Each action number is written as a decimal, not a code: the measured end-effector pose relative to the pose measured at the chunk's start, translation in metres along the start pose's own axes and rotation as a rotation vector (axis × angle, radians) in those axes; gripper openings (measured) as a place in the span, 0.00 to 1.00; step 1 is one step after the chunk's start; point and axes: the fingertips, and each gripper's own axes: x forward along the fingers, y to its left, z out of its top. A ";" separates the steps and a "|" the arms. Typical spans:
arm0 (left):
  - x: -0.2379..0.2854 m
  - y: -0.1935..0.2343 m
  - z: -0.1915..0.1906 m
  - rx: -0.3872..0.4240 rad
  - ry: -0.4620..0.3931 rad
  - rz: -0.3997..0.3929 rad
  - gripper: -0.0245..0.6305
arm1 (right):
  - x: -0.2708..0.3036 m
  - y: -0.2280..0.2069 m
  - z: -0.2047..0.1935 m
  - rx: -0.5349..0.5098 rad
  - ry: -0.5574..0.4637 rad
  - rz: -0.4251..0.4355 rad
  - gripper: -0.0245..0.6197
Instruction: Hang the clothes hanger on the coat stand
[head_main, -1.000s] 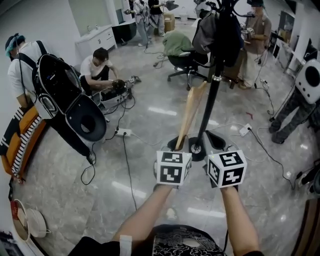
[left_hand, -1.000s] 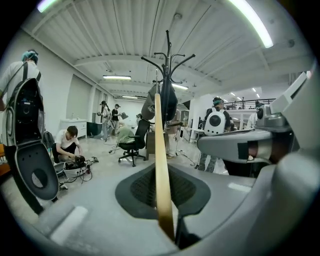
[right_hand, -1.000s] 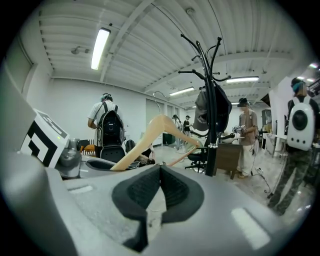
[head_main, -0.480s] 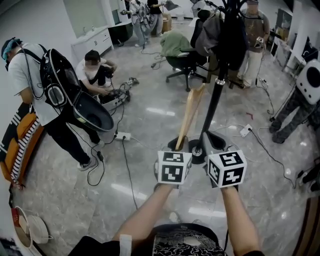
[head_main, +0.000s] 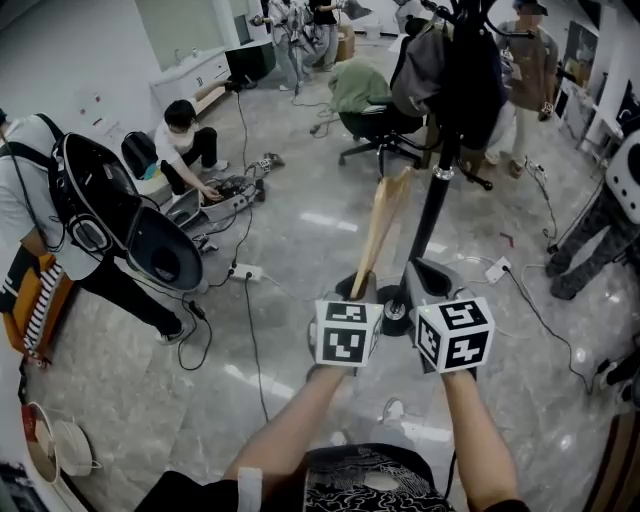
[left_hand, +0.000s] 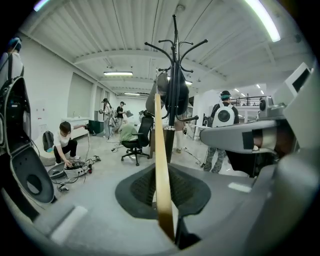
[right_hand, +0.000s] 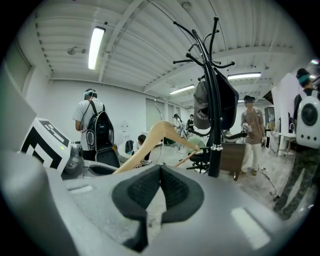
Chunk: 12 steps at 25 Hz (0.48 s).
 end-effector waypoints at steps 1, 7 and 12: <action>0.006 -0.003 0.001 -0.004 0.002 0.005 0.08 | 0.002 -0.007 0.000 0.002 0.001 0.007 0.04; 0.046 -0.017 0.012 -0.011 0.012 0.032 0.08 | 0.020 -0.053 0.008 -0.005 -0.004 0.031 0.04; 0.072 -0.033 0.014 -0.008 0.029 0.043 0.08 | 0.026 -0.085 0.007 0.003 -0.004 0.041 0.04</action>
